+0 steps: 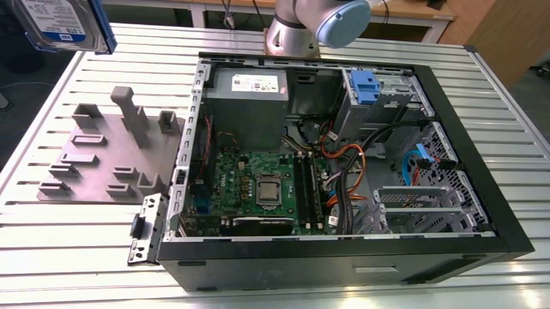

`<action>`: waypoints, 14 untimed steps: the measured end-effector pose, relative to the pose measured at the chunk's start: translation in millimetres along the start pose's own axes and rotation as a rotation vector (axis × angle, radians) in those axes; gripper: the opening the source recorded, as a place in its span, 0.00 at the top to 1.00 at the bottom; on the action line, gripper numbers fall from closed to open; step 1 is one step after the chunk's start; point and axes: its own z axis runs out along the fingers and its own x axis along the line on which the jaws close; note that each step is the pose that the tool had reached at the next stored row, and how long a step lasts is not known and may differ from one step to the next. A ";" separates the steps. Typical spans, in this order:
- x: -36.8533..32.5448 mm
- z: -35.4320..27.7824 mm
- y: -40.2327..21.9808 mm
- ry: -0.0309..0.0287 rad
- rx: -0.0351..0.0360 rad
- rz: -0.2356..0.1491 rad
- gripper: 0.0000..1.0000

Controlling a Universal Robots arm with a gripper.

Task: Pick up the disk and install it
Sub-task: 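Pick up the disk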

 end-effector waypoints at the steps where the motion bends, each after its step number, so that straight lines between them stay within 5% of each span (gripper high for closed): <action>1: 0.0 0.0 -0.4 0.0000 0.0001 0.000 0.64; 14: -0.3 -0.1 -5.5 0.0000 0.0000 0.000 0.64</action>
